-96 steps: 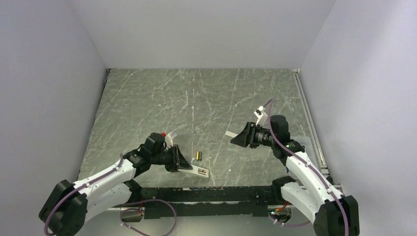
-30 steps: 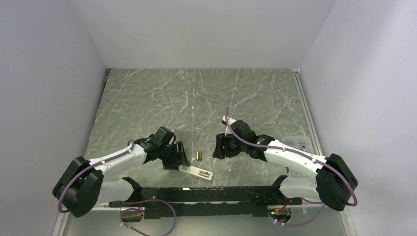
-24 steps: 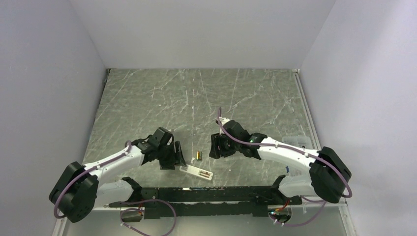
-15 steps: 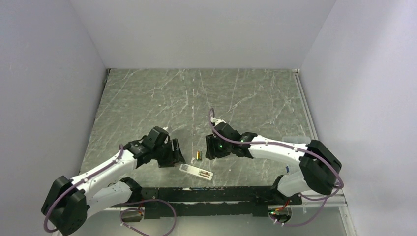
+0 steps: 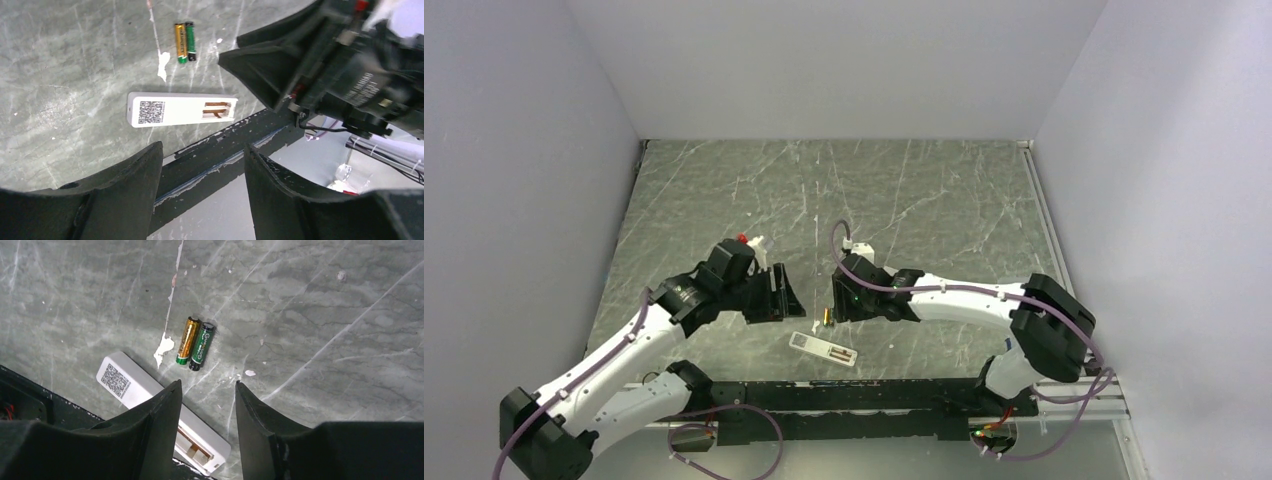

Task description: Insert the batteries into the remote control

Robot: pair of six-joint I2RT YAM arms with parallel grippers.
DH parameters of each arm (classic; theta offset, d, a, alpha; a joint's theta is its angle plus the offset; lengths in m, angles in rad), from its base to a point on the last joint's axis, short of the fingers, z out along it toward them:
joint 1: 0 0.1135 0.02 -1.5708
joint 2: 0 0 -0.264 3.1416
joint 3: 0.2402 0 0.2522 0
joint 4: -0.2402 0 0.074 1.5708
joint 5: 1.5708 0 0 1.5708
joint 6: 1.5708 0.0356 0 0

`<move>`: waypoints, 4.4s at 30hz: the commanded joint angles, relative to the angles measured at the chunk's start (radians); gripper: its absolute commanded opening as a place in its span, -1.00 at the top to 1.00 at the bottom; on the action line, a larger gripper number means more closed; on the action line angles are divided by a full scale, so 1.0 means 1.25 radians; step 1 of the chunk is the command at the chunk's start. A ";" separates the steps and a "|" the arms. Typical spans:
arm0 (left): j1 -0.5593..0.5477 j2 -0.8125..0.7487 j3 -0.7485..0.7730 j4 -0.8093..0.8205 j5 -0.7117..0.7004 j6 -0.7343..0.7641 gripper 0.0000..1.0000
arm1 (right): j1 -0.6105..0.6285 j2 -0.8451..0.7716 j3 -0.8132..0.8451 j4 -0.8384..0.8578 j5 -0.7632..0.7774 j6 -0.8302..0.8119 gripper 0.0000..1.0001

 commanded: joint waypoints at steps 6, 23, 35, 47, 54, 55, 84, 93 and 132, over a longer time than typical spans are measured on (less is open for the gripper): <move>0.002 -0.051 0.124 -0.117 -0.002 0.092 -0.33 | 0.032 0.057 0.078 -0.031 0.080 0.064 0.16; 0.002 -0.116 0.191 -0.176 -0.038 0.174 -0.42 | 0.056 0.150 0.136 -0.070 0.128 0.114 0.29; 0.002 -0.138 0.173 -0.171 -0.025 0.191 -0.42 | 0.062 0.184 0.154 -0.073 0.135 0.130 0.34; 0.002 -0.145 0.164 -0.163 -0.027 0.190 -0.43 | 0.065 0.203 0.152 -0.089 0.137 0.130 0.44; 0.002 -0.148 0.161 -0.162 -0.026 0.188 -0.43 | 0.072 0.212 0.162 -0.112 0.150 0.117 0.49; 0.002 -0.150 0.161 -0.162 -0.026 0.187 -0.43 | 0.073 0.213 0.163 -0.115 0.152 0.115 0.51; 0.002 -0.126 0.155 -0.161 -0.055 0.171 -0.42 | 0.104 0.253 0.193 -0.203 0.214 0.005 0.89; 0.002 -0.116 0.125 -0.132 -0.044 0.149 -0.41 | 0.104 0.158 0.160 -0.153 0.190 -0.073 1.00; 0.002 -0.061 -0.014 -0.039 -0.046 0.049 -0.36 | 0.138 -0.289 -0.069 -0.128 -0.131 -0.460 1.00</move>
